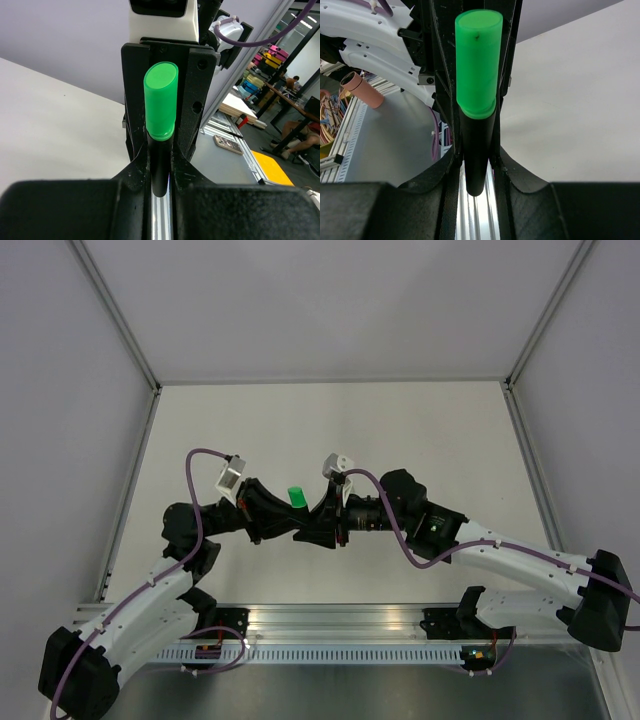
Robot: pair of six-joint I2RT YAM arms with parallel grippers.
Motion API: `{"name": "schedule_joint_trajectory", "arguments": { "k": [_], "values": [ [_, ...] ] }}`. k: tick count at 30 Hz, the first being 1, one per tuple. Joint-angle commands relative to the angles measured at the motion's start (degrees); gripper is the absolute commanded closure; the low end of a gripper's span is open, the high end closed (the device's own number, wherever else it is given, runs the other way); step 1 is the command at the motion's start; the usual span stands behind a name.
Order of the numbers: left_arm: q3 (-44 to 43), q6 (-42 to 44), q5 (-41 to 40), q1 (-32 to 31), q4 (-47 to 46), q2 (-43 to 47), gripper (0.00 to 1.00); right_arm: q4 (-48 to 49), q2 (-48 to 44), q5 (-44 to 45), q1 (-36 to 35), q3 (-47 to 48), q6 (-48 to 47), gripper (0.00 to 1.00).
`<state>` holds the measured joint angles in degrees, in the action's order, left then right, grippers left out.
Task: Insert the pens into the pen caps
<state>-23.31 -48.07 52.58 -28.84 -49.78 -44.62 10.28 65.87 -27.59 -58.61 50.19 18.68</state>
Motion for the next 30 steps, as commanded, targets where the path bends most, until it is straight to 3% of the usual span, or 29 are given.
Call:
{"name": "schedule_joint_trajectory", "arguments": {
  "k": [1,5,6,7,11,15,16,18,19,21,24,29,30],
  "values": [
    [0.9,1.0,-1.2,0.3,-1.8,-0.2,0.98,4.6,0.2,-1.9,-0.3,1.8,0.3,0.99],
    [1.0,1.1,-1.6,0.3,-1.7,-0.5,0.97,5.1,0.7,-2.1,-0.2,1.5,0.6,1.0],
    [0.7,1.1,-1.7,0.3,-0.9,-0.5,0.92,5.1,0.7,-2.2,-0.2,1.3,0.7,1.0],
    [0.6,1.1,-1.9,0.3,-0.6,-0.3,0.81,5.0,0.7,-2.3,-0.3,1.2,0.8,1.0],
    [-0.7,1.8,-2.6,0.3,2.0,0.5,0.67,5.3,-0.1,-0.8,-0.2,-0.1,1.2,1.0],
    [-0.5,2.0,-3.1,0.3,1.6,1.0,0.96,5.4,-0.7,-0.4,-0.3,-0.6,1.8,1.0],
    [-0.4,1.9,-3.2,0.3,0.8,1.0,0.98,5.2,-0.6,-0.5,-0.2,-0.5,1.9,1.0],
    [0.3,0.9,-3.5,0.3,-0.8,0.7,0.98,4.7,0.0,-1.5,-0.2,0.1,1.7,1.0],
    [0.4,0.2,-3.5,0.3,-1.4,0.4,0.98,4.1,0.1,-1.5,-0.3,0.2,1.6,0.83],
    [0.2,-0.2,-3.2,0.3,-2.2,-0.3,0.98,4.3,-0.2,-1.6,-0.2,-0.3,1.4,0.69],
    [0.1,-0.4,-4.0,0.3,-1.6,-0.5,0.98,5.2,-1.3,-1.8,-0.2,-1.2,1.4,0.67],
    [0.6,-1.7,-7.3,0.3,-1.1,-0.4,0.98,6.9,-2.3,-1.9,-0.2,-2.6,1.9,0.72],
    [0.8,-1.8,-7.9,0.3,-1.4,-0.5,0.98,7.5,-2.5,-2.2,-0.3,-3.2,2.2,0.68]
  ]
}}
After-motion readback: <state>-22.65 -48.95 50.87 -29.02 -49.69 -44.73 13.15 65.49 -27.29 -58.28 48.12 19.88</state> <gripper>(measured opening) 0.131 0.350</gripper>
